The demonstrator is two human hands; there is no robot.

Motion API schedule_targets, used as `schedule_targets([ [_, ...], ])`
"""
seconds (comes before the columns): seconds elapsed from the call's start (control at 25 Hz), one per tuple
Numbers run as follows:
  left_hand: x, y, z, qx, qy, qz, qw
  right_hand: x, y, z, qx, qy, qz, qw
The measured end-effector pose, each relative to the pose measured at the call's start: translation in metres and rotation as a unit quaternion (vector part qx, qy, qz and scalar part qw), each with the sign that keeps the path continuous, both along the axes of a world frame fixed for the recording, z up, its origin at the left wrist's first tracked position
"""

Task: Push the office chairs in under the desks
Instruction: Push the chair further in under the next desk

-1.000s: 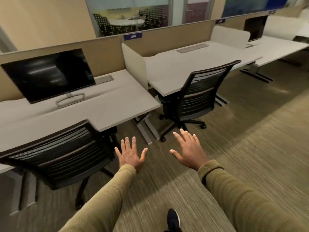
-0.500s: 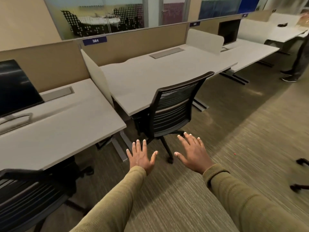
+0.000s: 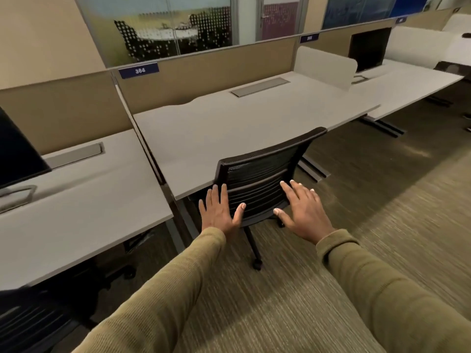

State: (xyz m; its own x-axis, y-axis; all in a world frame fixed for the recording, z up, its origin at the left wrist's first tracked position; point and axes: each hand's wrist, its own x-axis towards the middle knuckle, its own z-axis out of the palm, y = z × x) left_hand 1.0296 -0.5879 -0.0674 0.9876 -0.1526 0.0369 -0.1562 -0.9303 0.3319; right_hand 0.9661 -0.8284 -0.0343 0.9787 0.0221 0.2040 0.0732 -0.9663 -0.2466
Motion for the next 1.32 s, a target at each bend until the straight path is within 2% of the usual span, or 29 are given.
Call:
schedule_targets([
  [0.16, 0.036, -0.041, 0.023, -0.018, -0.061, 0.05, 0.997, 0.051, -0.055, 0.009, 0.006, -0.002, 0.043, 0.999],
  [0.28, 0.064, -0.064, 0.036, 0.002, -0.087, 0.075, 0.993, 0.097, -0.089, 0.018, -0.006, -0.004, 0.095, 0.995],
  [0.52, 0.111, -0.085, 0.042, 0.028, -0.075, 0.157, 0.984, 0.183, -0.124, 0.031, -0.061, 0.017, 0.163, 0.985],
  [0.68, 0.15, -0.096, 0.043, 0.063, -0.047, 0.211, 0.974, 0.243, -0.138, 0.028, -0.108, 0.076, 0.19, 0.973],
  [0.76, 0.159, -0.106, 0.039, 0.064, -0.101, 0.261, 0.958, 0.267, -0.145, 0.022, -0.133, 0.091, 0.211, 0.964],
  [0.88, 0.163, -0.116, 0.033, 0.041, -0.172, 0.273, 0.946, 0.302, -0.147, 0.022, -0.147, 0.081, 0.258, 0.951],
  [1.04, 0.164, -0.126, 0.037, 0.018, -0.174, 0.3, 0.938, 0.32, -0.149, 0.025, -0.145, 0.051, 0.299, 0.942],
  [1.32, 0.14, -0.173, 0.031, 0.022, -0.146, 0.346, 0.927, 0.302, -0.193, 0.007, -0.072, 0.04, 0.323, 0.943],
])
